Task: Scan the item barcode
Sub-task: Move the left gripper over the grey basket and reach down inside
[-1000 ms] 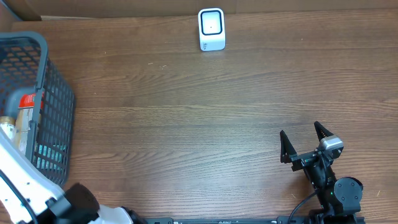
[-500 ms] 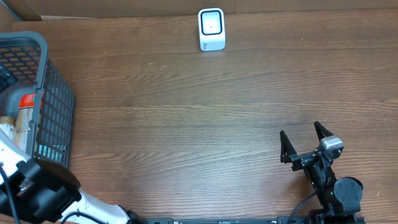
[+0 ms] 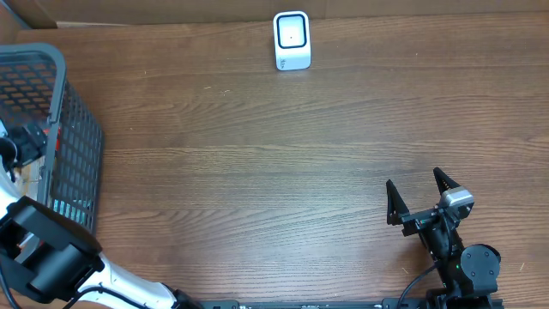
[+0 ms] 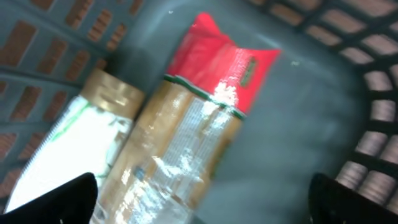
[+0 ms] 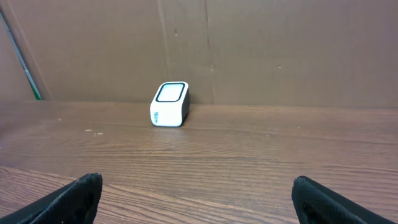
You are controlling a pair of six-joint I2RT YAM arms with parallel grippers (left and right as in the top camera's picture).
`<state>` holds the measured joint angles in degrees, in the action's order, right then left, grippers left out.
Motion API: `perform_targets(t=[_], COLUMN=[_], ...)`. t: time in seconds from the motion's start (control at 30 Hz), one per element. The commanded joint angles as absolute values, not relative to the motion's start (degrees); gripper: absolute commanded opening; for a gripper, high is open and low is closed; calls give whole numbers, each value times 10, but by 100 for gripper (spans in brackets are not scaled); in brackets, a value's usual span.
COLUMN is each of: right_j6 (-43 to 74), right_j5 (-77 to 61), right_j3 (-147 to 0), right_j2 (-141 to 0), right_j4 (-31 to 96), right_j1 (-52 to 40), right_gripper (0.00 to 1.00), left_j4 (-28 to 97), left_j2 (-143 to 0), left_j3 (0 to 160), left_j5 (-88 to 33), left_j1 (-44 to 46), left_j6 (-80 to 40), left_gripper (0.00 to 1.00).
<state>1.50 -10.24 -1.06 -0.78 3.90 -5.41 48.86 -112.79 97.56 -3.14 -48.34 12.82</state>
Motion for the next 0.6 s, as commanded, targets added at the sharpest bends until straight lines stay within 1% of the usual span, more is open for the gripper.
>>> perform_targets(t=[0.0, 0.1, 0.23, 0.57], right_j6=[17, 17, 17, 17], right_j5=[-99, -99, -99, -99], right_j3=[-4, -4, -4, -4], right_j2=[-2, -2, -2, -2], right_j4=[36, 36, 36, 36], right_j1=[-59, -59, -59, -59], right_gripper=[100, 100, 100, 100], left_j4=[448, 405, 358, 277], left_j2=[-1131, -1132, -1131, -1131], left_j3=[938, 903, 857, 804], left_j5=[-29, -56, -56, -43], left_j1=[-500, -508, -512, -512], left_j6=[177, 226, 271, 275], left_gripper=[100, 100, 99, 98])
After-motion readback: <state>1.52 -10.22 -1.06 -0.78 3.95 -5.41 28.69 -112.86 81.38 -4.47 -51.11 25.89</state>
